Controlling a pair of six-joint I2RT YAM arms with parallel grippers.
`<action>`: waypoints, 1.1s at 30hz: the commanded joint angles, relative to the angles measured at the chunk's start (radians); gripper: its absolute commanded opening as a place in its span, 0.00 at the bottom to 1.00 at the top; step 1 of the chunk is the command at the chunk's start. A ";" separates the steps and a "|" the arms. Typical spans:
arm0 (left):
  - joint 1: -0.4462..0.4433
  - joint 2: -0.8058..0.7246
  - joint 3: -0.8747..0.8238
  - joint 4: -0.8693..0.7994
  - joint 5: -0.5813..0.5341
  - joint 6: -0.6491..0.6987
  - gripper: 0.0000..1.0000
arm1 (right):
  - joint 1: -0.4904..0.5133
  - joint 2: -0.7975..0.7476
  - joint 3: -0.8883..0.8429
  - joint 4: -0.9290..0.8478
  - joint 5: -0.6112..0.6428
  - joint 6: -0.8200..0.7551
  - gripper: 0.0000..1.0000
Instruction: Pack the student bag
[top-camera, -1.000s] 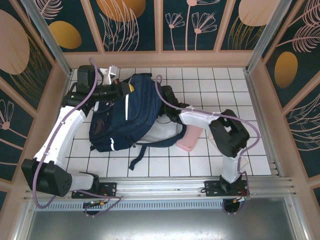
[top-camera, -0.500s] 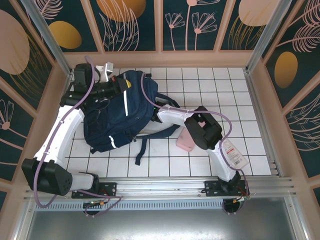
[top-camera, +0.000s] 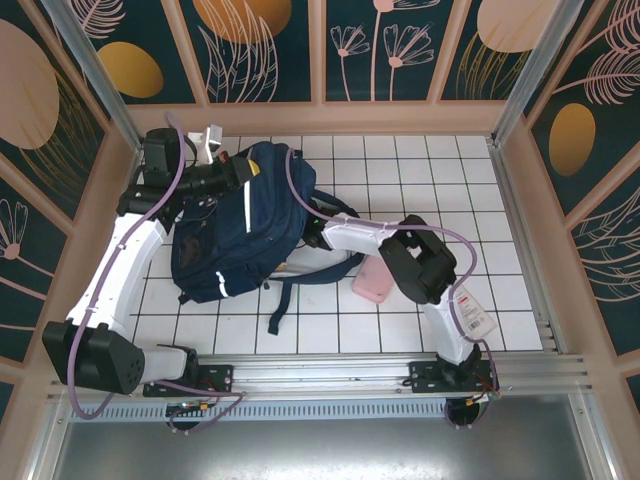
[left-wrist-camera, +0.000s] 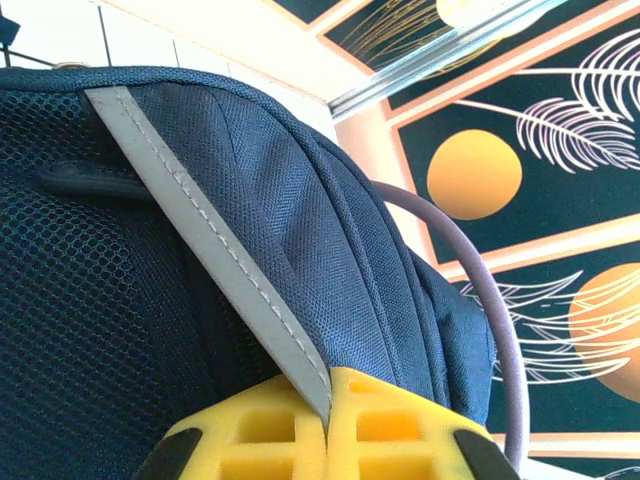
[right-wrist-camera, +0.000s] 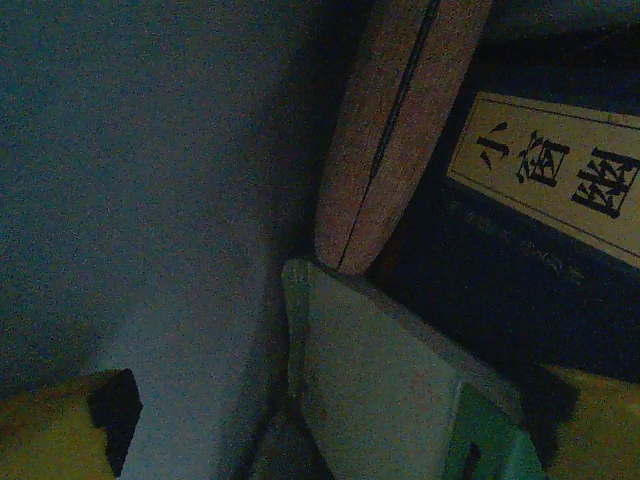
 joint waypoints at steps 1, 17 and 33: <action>0.012 -0.071 0.027 0.204 0.054 -0.008 0.00 | 0.011 -0.110 -0.053 0.060 -0.013 -0.066 0.99; 0.039 -0.086 0.027 0.205 0.026 -0.033 0.00 | -0.044 -0.318 -0.313 0.113 0.004 -0.106 0.99; 0.044 -0.080 -0.028 0.174 -0.046 -0.009 0.00 | -0.117 -0.533 -0.391 -0.316 0.293 -0.204 0.93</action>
